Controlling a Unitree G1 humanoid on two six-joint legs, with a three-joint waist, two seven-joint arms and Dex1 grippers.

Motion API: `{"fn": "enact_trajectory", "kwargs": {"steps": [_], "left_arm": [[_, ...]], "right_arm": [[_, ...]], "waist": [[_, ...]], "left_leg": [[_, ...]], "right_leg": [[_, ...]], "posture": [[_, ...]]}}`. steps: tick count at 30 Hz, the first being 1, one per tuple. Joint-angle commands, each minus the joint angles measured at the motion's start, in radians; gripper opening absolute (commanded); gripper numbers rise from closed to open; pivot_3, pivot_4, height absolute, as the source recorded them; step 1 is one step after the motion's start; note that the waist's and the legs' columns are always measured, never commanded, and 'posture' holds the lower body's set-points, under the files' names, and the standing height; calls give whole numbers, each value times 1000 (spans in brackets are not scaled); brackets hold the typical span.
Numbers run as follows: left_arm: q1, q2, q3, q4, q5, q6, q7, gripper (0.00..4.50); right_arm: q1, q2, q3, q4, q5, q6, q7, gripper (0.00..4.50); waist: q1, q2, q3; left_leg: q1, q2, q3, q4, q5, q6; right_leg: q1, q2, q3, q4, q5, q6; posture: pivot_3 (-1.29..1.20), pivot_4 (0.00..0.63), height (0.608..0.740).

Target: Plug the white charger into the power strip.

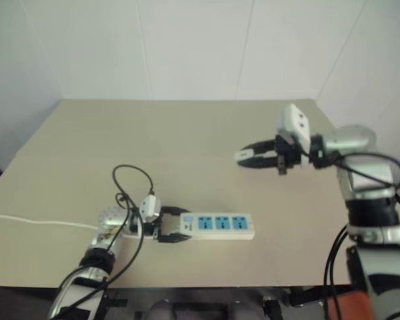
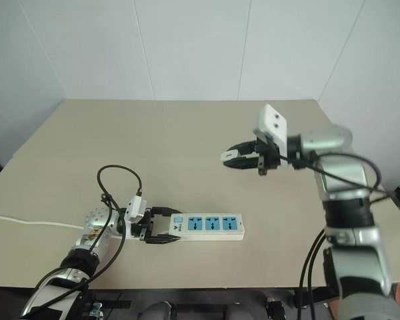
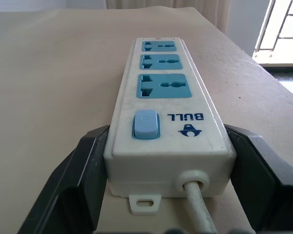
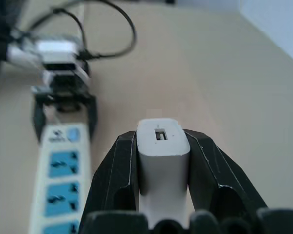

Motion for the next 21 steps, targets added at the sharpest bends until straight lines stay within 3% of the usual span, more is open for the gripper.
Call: {"fn": "enact_trajectory", "kwargs": {"steps": [1,11,21], "left_arm": [[17,10,-26,9,51,25,22,3245],[64,4,-36,-98,51,97,92,3245],[114,31,-39,-187,42,145,108,3245]], "right_arm": [[33,87,-41,35,113,-94,8,1145],[95,330,35,278,124,-373,29,1145],[77,383,81,416,107,-461,88,1145]], "waist": [[-4,1,0],[0,3,-1],[-4,3,-1]], "left_leg": [[0,0,0,1,0,0],[3,1,-1,0,0,0],[3,1,-1,0,0,0]], "right_leg": [[0,0,0,1,0,0],[1,2,1,2,0,-1],[1,2,1,2,0,-1]], "posture": [[0,150,740],[0,150,740],[0,150,740]]}}
